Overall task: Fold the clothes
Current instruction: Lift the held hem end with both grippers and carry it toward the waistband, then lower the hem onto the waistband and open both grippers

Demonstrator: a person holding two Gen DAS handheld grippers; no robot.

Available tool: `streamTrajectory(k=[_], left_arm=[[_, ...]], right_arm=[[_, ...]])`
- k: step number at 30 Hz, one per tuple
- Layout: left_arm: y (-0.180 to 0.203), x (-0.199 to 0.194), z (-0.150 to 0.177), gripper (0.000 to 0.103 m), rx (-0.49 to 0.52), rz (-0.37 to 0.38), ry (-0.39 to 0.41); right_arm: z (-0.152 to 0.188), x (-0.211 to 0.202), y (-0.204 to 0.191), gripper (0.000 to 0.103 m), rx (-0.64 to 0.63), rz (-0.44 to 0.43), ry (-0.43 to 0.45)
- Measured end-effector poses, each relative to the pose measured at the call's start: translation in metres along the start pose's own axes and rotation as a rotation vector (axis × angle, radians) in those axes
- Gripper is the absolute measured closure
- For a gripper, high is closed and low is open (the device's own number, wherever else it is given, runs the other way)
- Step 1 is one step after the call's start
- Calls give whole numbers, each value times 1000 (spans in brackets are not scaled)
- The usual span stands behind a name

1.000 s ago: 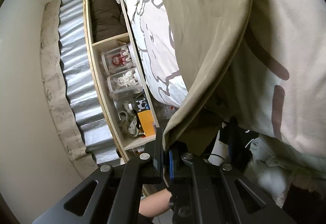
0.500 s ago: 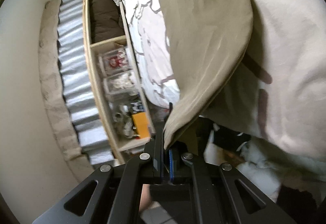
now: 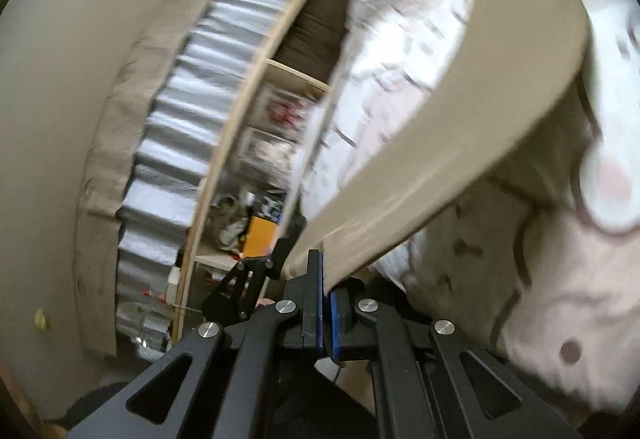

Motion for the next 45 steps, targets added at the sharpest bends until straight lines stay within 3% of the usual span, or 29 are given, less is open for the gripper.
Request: streamTrajectory(k=[5,12,20,26,30,35,41,45], left_arm=[[-23,-35,-29,98,-82,-32,63],[-57,-91,-35,98,-144,-49,116],[-93,-194,-63,98,-254,-101,232],[-100,-254,-80,98,-289,-131,288],[-86,-229,-74,98,-300,-45,215],[-57,-148,-64,98,-259,136,73],[-32,-15,-66,98,-259,344,-66],[-22,69,-74,98,-279,422,-127]], right_arm=[[-2,-29,-37,98,-113,-54,40],[26,-64,-82,98,-209,-176,147],[77,-101,-153,98,-370,-327,210],[126,-133,-199,98,-488,-353,201],[135,-130,-179,98,-405,-284,201],[102,-111,-109,98,-187,-76,179],[18,-88,-38,98,-75,221,130],[-39,-73,-1,98,-79,368,103]])
Point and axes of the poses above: each gripper's, at about its wrist camera, not at the fingertips, and x roughly the way its jaws point, y to its right, z to its underside, the point moved 2 cm from there along x, roughly the way its jaws point, and after that the axes turned 2 degrees about -x, right-handed, at the moved point
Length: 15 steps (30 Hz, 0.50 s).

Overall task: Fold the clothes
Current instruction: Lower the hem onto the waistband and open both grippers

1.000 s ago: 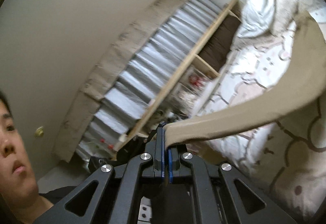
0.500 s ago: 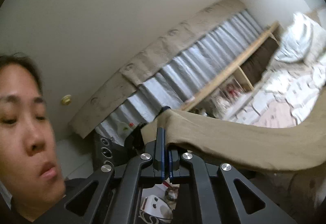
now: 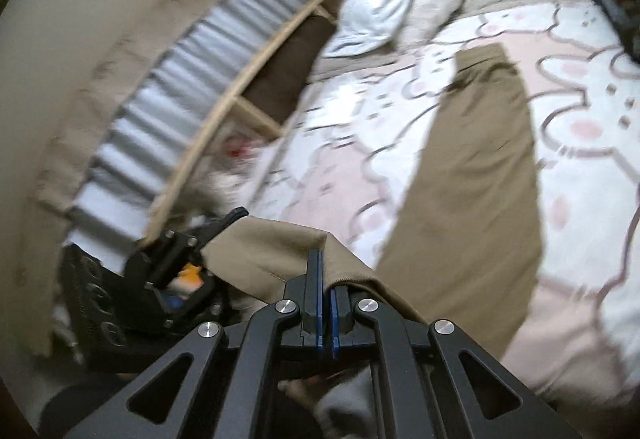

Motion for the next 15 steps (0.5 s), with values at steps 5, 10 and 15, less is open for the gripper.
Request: streamTrajectory(k=[5,10,15], left_arm=[[-25,99,-19,98,2,34,-63],[-40,189,-24,98,13,71,-134],[-49,276,-20,98,-33,137,-229]], right_arm=[[-65,36,41,98,-18,106,-16],[-121,73,82,98,0,174,-24],[-160,115,132,98,63,203,-47]])
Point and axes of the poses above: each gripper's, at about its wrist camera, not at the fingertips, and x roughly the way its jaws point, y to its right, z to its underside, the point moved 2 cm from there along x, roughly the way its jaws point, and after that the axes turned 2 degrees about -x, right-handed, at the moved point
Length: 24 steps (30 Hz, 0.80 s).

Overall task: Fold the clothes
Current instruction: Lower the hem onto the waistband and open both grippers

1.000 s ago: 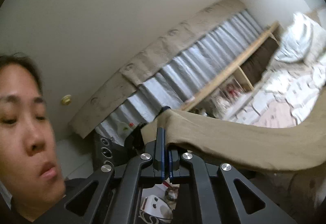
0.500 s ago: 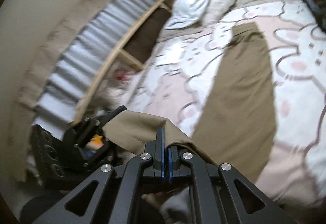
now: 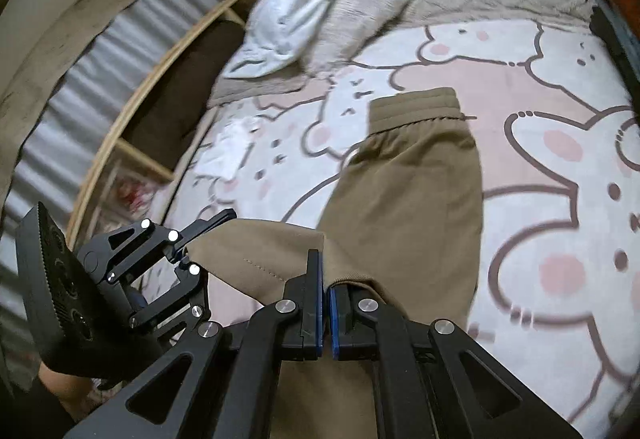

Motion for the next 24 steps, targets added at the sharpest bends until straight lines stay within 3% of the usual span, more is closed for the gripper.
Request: streamTrajectory(k=[5,12,14,16,20,21,22,23,24], left_arm=[[-16,74,-17,96,-20,52,-69],[-36,146,-44,95,-42,113,-118],[-43,164,-49,93,-63,169,-169],[-51,179,-52,87,-96,226,-232],[-78,193,-58,68,-159,241,-262],[-85,195,-60,67,-175,237,-261],[-92,197,-63,66,-194,223,-257],[-100,198,-66,64,-213,210,-252],[-107,200,-69,62,-232,197,-248]], right_arm=[[-35,48,40,98,72,24,-38],[-86,75,72,98,123,36,-32],[-98,82,83,98,147,38,-38],[-103,90,96,98,204,15,-49],[-101,102,131,97,422,-132,-60],[-99,102,138,94,479,-177,-50],[-96,103,147,79,558,-237,-35],[-94,103,154,51,615,-275,-22],[-93,101,159,36,665,-296,-1]])
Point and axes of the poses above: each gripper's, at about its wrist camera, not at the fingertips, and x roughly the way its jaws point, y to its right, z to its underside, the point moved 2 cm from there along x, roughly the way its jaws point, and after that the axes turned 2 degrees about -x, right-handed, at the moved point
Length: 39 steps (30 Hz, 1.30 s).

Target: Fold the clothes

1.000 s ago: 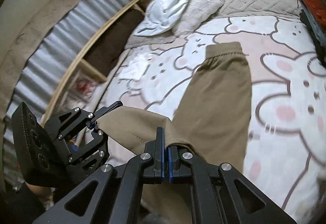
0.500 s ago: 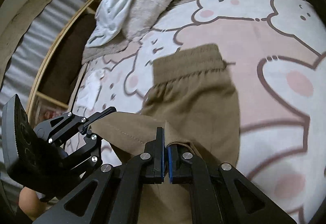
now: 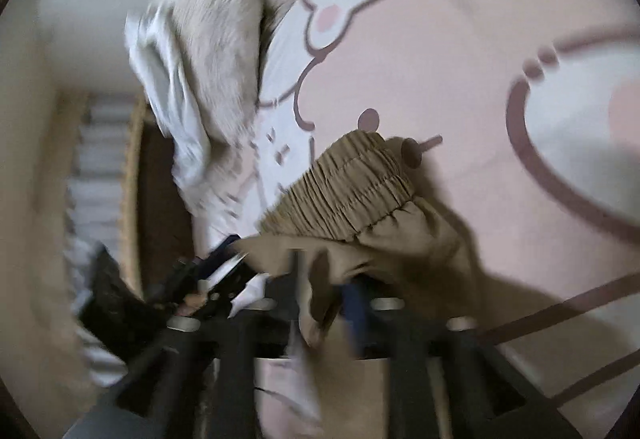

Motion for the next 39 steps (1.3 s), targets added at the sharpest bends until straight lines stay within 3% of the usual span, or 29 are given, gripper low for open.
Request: streamTrajectory(k=[1,4,7,9,14,18,24,29,30,32,33,35,39], left_arm=[[-6,-1,-5,59,-19,-12,11],[-17,-5,-14,59,-82,-36,56],[-19,-14,-7,59,-120,-10,95],[-14,-23,8,59,-115,33,105],[15,-33,57,59,-55,186,35],[42,-31,96,59,-21,245,-37],[75,-57,150,59,56,228,-78],[117,-101,200,59,203,200,-81],[125,-110,209,59,227,199,-81],[139,-126,229,59,264,196,-87],[145,-133,238,59,276,191,-92],[154,-147,257,59,285,188,-99],[168,-168,292,58,274,213,-106]], right_arm=[[-3,-5,3,23,39,-29,37],[-12,-15,9,23,155,-191,87],[-15,-28,12,23,238,-348,138],[-16,-39,6,23,200,-359,165],[3,-46,-15,23,-18,-122,69],[40,-44,-21,24,-167,68,-46],[116,-79,-24,24,-349,285,-139],[186,-107,-22,25,-525,470,-182],[200,-111,-21,27,-562,492,-190],[227,-119,-18,42,-622,517,-206],[240,-123,-16,45,-630,509,-209],[265,-130,-12,62,-639,489,-217],[307,-129,3,64,-654,466,-249]])
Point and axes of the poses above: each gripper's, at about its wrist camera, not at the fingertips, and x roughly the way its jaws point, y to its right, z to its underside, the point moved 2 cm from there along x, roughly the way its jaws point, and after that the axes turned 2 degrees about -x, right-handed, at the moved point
